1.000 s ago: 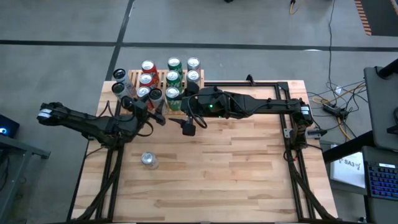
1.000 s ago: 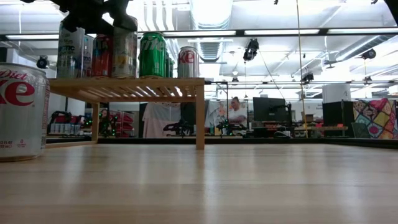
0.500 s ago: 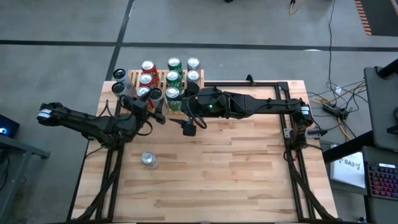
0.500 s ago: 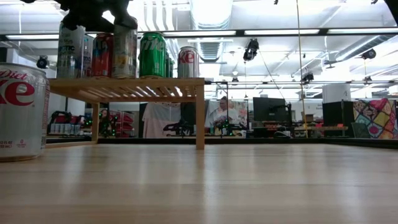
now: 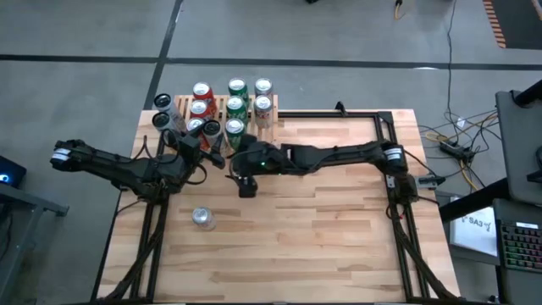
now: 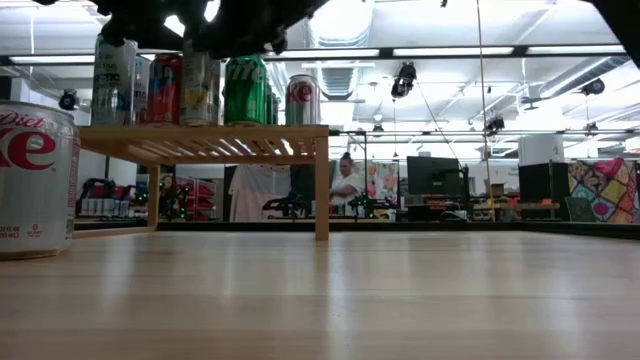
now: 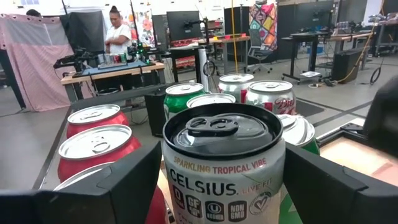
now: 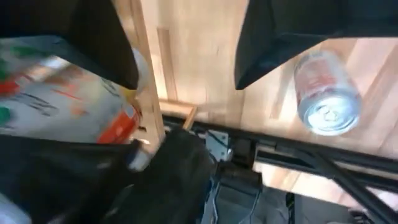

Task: Place canned beverage on shelf
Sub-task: Put the white and yellow soda can on the shelf aligned with the other white and yellow soda can

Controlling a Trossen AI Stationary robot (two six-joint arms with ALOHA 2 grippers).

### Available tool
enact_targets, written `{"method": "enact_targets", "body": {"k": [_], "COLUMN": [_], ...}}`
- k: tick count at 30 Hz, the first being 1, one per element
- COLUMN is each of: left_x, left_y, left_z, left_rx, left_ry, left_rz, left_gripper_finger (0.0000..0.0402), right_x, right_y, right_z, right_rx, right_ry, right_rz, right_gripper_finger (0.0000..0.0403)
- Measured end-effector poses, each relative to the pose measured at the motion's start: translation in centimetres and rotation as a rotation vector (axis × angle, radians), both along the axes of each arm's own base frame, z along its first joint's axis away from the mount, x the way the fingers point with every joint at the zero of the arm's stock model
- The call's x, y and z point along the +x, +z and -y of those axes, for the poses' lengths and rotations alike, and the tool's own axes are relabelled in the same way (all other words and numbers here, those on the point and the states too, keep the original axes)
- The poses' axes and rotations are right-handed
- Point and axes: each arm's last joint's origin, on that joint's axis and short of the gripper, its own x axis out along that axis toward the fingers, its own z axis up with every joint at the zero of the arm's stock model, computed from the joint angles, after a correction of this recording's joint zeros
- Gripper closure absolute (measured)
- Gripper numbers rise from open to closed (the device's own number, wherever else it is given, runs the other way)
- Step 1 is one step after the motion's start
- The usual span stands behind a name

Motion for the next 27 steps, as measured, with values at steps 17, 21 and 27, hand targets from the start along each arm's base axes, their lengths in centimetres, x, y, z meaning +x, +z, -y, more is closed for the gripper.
{"method": "enact_targets", "body": {"k": [17,21,27], "left_x": [-0.5,-0.5,-0.5], "left_y": [0.3,0.5,0.6], "left_z": [-0.2,-0.1,-0.1], "left_rx": [0.010,0.011,0.007], "left_ry": [0.066,0.061,0.034], "left_rz": [-0.008,-0.007,0.011], "left_gripper_finger": [0.0102,0.0102,0.0102], "right_x": [3.6,3.6,3.6], "right_y": [-4.2,-4.3,-4.3], "right_z": [0.4,0.4,0.2], "right_rx": [-0.098,-0.099,-0.099], "right_ry": [-0.084,-0.083,-0.081], "right_rz": [0.107,0.102,0.093], "right_gripper_finger": [0.0348,0.0371,0.0380]}}
